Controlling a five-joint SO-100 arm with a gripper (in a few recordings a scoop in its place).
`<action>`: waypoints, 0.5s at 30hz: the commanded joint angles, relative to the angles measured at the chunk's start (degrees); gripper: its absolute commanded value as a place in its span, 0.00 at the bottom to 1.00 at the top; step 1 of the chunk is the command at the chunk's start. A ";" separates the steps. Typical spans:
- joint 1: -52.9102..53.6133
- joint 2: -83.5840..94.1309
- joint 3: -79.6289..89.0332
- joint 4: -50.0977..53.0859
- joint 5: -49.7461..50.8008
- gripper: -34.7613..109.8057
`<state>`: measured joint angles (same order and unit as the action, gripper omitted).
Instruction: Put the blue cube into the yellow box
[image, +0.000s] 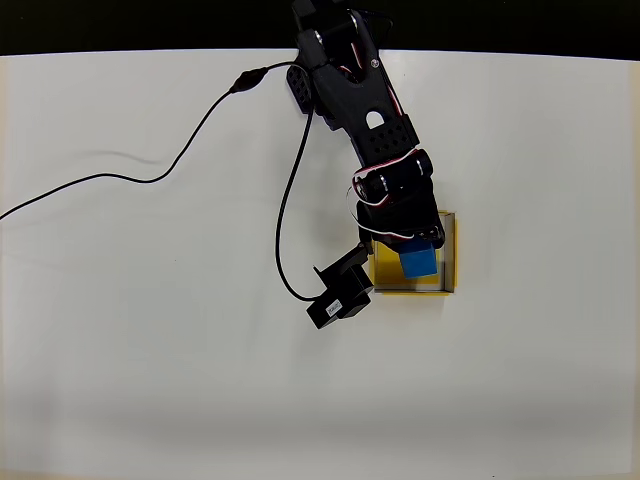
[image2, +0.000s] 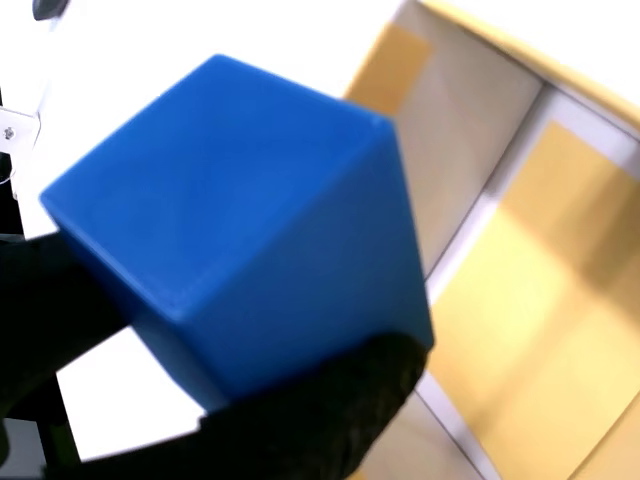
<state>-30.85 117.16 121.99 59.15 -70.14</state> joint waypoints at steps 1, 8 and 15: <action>-0.18 1.32 -2.37 -1.14 0.00 0.36; 0.70 2.11 -1.76 -0.88 -0.70 0.36; 1.85 1.41 -1.85 -2.55 -1.14 0.36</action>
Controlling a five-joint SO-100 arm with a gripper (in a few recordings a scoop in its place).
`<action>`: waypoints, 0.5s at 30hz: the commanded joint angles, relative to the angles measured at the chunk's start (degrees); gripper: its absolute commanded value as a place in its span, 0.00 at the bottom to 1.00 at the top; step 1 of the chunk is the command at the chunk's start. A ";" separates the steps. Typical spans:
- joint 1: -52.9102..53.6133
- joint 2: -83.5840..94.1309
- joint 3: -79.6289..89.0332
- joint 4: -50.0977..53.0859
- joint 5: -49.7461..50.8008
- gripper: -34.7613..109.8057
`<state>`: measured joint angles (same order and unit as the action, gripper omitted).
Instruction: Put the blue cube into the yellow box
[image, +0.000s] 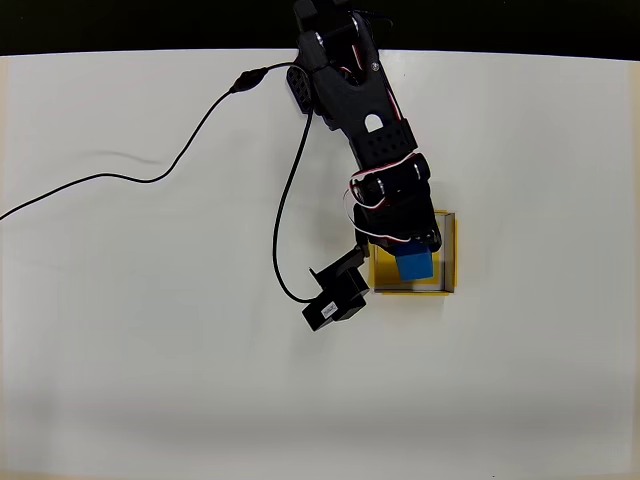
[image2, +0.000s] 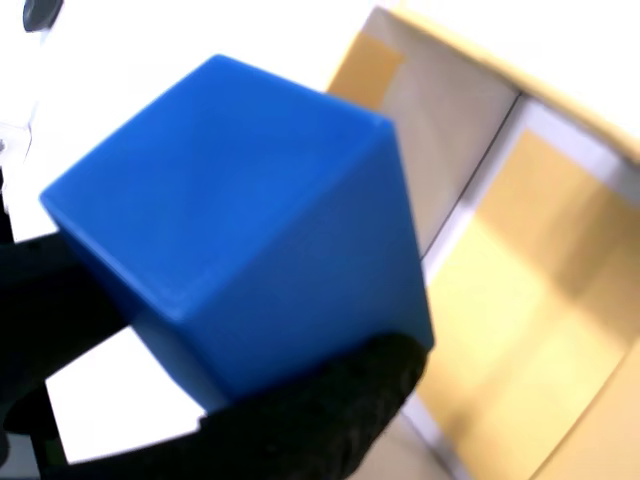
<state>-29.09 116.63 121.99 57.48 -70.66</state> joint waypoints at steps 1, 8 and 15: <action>0.00 1.67 -1.85 -0.97 -0.62 0.36; 0.35 -1.41 -1.67 -3.69 0.53 0.37; 1.14 -4.13 1.58 -10.37 3.16 0.47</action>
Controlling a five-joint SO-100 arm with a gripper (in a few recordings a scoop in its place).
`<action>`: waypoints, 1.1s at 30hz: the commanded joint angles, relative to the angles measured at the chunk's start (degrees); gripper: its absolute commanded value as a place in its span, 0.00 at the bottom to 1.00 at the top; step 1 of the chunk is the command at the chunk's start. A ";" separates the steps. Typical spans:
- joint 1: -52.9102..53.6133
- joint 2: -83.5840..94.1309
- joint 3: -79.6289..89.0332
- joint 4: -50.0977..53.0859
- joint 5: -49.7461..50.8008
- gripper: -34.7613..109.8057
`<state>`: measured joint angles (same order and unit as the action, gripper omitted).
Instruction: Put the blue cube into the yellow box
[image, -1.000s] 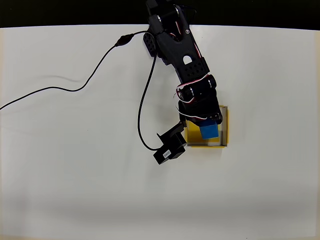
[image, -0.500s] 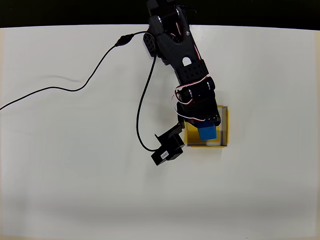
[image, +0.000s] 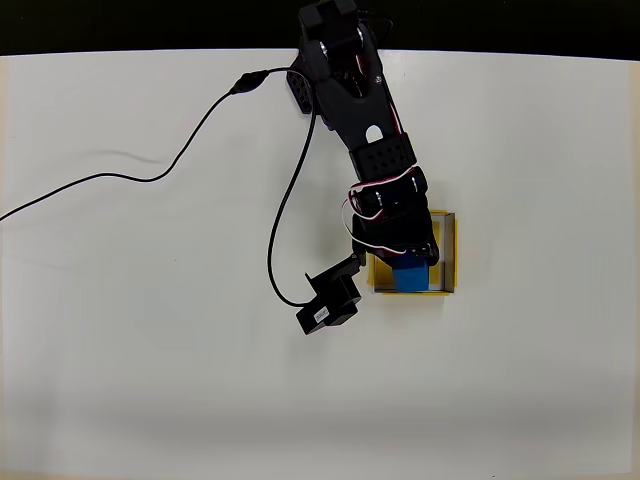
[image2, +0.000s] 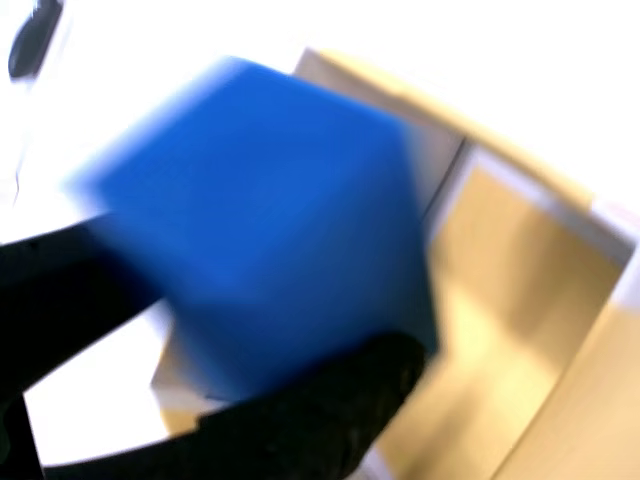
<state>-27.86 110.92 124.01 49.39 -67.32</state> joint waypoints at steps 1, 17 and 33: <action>-0.18 1.58 0.00 -2.81 0.00 0.48; 2.90 18.63 -12.57 8.96 -7.21 0.35; 9.40 50.98 15.12 19.25 -13.62 0.24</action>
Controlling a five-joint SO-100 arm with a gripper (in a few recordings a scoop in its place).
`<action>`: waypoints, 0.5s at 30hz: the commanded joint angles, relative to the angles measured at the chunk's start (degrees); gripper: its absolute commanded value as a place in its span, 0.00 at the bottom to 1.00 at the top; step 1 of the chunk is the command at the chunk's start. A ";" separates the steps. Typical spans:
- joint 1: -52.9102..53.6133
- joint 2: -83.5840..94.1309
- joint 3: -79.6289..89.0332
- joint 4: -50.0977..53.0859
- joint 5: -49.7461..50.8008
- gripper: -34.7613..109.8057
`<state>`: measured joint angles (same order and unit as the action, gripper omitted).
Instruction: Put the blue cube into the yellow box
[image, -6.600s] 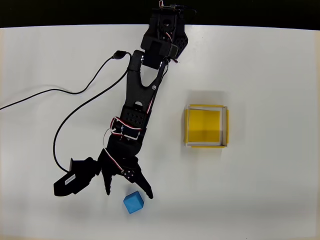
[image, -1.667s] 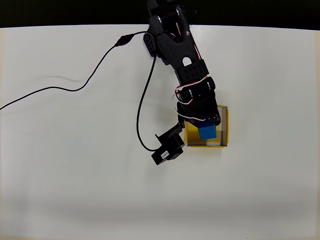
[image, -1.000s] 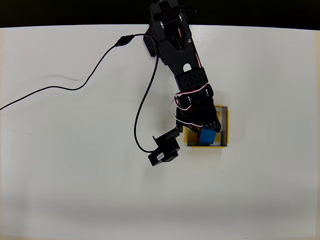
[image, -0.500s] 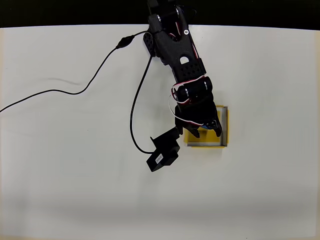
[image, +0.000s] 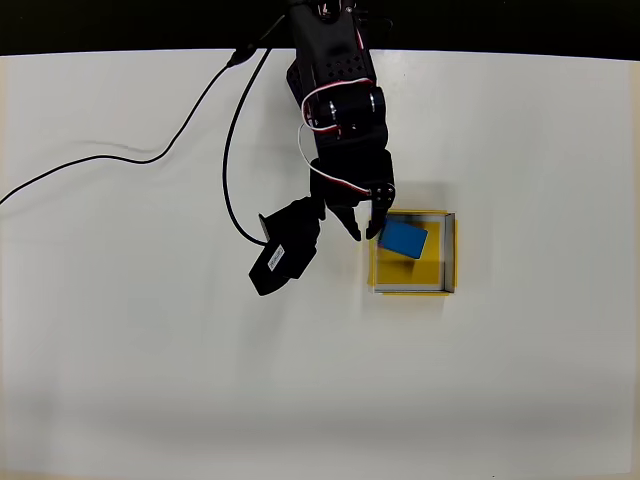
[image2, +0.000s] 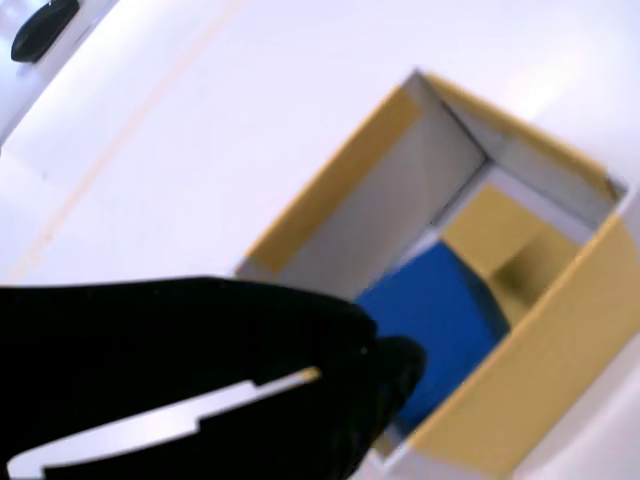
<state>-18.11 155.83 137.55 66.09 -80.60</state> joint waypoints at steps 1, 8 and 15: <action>-0.35 7.65 3.43 3.52 -0.35 0.24; 0.35 16.96 15.73 5.10 -0.70 0.24; 4.83 22.15 24.79 4.75 -2.64 0.24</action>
<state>-14.59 175.25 161.81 70.84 -82.27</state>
